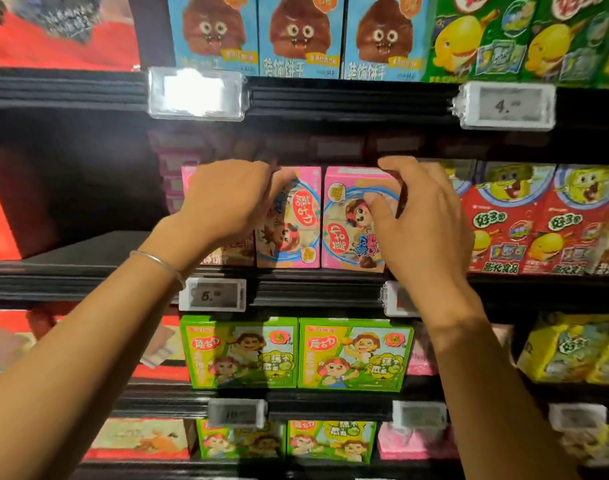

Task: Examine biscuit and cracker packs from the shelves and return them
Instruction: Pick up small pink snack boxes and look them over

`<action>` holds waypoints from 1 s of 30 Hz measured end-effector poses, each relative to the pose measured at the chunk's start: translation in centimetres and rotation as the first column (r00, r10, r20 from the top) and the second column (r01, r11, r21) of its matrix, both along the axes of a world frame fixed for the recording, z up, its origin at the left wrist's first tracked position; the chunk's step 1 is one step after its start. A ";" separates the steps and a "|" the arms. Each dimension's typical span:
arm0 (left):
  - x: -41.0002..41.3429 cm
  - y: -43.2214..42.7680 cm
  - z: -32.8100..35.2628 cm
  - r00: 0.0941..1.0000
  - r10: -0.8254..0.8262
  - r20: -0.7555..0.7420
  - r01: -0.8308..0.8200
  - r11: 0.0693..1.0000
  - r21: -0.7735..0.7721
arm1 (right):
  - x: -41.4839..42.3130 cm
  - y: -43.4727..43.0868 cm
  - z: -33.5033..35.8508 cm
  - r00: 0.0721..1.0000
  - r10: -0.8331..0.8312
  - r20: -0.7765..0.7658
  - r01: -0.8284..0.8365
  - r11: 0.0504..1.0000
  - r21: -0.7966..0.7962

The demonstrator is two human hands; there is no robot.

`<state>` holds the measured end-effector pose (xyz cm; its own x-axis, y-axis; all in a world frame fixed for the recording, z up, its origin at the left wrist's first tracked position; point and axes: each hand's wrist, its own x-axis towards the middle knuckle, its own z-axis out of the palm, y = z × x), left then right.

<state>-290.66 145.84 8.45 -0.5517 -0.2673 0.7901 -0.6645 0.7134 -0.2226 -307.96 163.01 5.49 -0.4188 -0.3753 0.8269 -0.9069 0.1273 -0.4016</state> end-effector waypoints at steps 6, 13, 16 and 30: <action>0.1 -0.2 -0.1 0.998 -0.063 -0.017 0.062 0.998 -0.029 | 0.2 -0.8 -0.2 1.000 -0.025 0.011 0.025 0.999 -0.031; 0.3 0.0 -0.3 0.996 -0.080 -0.035 0.076 0.993 -0.089 | 0.0 -1.2 -0.3 0.998 0.020 0.065 -0.020 1.000 -0.008; 0.4 0.3 -0.3 0.996 -0.079 -0.046 0.075 0.995 -0.072 | 0.1 -1.1 -0.8 0.998 0.021 0.063 -0.020 1.000 -0.009; -4.1 2.7 0.0 0.993 -0.115 -0.020 0.112 0.985 -0.134 | -3.7 1.0 -0.7 0.993 -0.120 0.016 0.122 0.983 -0.141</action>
<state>-294.71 148.58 8.41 -0.5503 -0.0963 0.8294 -0.5880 0.7499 -0.3031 -311.71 163.99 4.81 -0.4603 -0.2013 0.8647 -0.8853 0.1775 -0.4299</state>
